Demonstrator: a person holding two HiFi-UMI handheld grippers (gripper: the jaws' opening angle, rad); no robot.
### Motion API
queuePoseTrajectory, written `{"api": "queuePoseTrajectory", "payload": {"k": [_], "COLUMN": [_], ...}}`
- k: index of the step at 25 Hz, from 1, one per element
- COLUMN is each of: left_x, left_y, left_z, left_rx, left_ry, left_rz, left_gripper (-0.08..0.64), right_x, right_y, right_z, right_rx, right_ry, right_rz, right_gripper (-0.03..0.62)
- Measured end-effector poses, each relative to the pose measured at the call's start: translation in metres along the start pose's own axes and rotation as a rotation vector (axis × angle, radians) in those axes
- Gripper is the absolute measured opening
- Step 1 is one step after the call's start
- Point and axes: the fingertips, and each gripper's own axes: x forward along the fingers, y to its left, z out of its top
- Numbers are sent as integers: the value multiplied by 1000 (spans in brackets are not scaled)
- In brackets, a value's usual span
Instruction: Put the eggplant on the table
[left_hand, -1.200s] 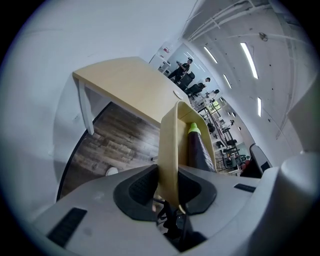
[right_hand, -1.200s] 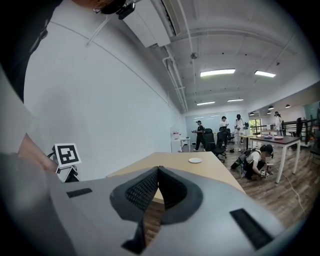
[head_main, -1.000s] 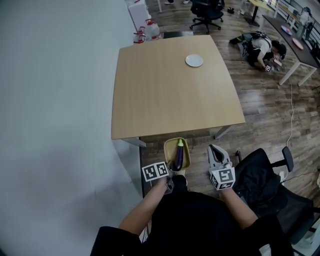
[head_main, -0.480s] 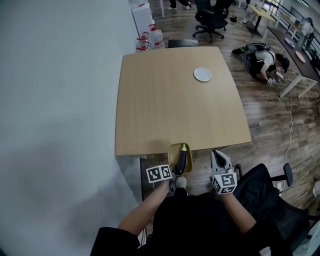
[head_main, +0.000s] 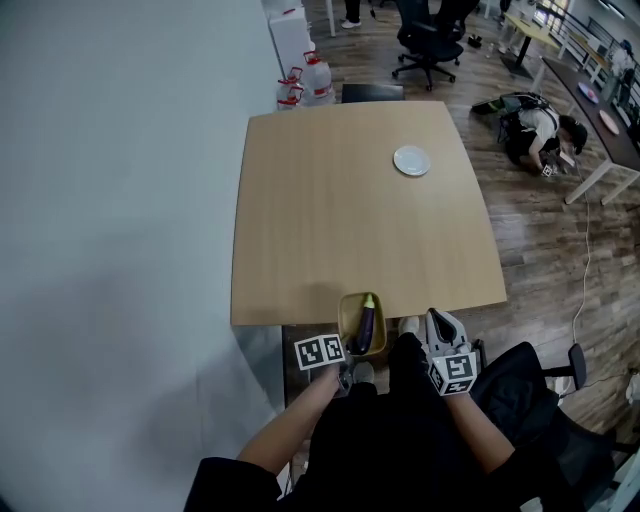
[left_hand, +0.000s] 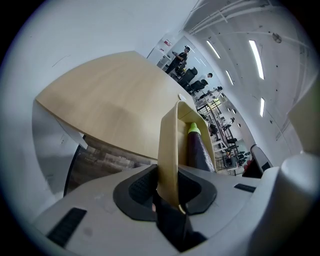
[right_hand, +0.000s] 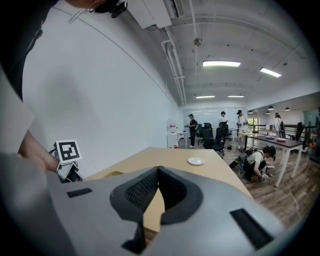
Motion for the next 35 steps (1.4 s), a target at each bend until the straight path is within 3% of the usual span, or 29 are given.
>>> {"api": "queuePoseTrajectory", "payload": {"k": [5, 13, 17, 23, 31, 35], "left_x": [17, 69, 90, 135, 206, 230], "left_y": [-12, -41, -43, -51, -60, -65], "left_z": [29, 77, 106, 138, 176, 185], "left_rx": [-7, -61, -111, -119, 1, 8], "left_ry": [-10, -15, -47, -22, 11, 35], "left_rz": [15, -24, 5, 24, 66, 67], "left_gripper": [75, 75, 75, 75, 75, 75], "right_x": [29, 88, 115, 150, 187, 198], "right_y": [-32, -93, -124, -166, -193, -203], "right_z": [0, 4, 13, 18, 10, -2], "right_rx": [22, 71, 98, 124, 111, 120], "right_ry": [4, 35, 43, 44, 91, 138], "right_rz": [15, 37, 4, -15, 47, 66], "right_gripper": [58, 58, 58, 58, 58, 58]}}
